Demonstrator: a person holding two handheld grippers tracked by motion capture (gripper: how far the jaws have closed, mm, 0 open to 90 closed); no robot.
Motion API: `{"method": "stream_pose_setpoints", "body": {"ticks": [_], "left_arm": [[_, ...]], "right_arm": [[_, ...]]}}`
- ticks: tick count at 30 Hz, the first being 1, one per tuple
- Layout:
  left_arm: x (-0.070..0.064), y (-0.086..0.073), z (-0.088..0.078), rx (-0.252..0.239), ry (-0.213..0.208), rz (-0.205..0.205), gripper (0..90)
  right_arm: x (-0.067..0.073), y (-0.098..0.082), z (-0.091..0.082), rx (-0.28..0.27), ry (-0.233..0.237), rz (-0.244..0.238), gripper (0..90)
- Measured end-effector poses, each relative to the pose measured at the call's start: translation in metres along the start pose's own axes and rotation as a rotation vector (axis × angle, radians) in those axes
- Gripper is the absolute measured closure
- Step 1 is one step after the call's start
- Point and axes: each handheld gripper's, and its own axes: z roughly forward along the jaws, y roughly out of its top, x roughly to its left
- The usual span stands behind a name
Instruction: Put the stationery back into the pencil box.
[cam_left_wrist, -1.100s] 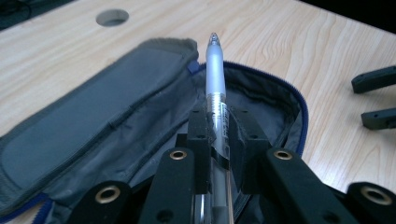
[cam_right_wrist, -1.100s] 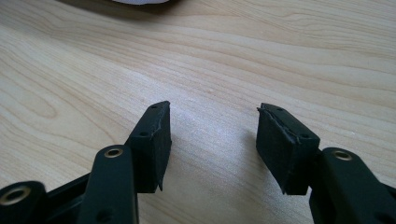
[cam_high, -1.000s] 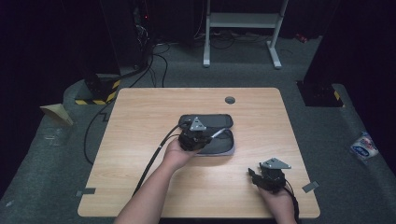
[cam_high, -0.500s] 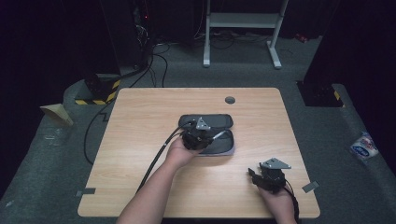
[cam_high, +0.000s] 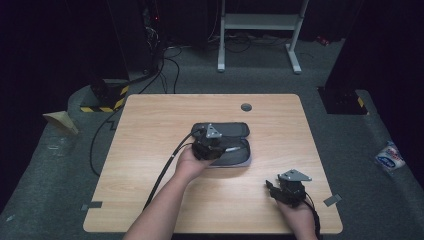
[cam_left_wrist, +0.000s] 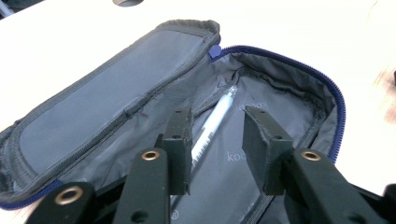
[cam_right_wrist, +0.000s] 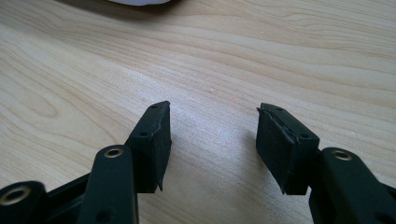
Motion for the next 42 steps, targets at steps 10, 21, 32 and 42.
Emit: {"method": "stream_pose_setpoints", "body": {"ticks": [10,21,32,42], "left_arm": [[0.009,-0.022,-0.03,-0.049,0.07,-0.067,44.4],[0.028,-0.077,-0.075,-0.09,0.144,-0.177,28.9],[0.041,-0.141,-0.105,-0.033,0.184,-0.269,13.8],[0.039,-0.187,-0.114,0.077,0.248,-0.28,10.3]], "right_arm": [[0.0,0.0,0.0,0.0,-0.001,0.0,44.8],[0.0,0.0,0.0,0.0,0.0,0.001,44.8],[0.0,0.0,0.0,0.0,0.001,0.002,44.7],[0.0,0.0,0.0,0.0,0.0,0.002,44.7]]}}
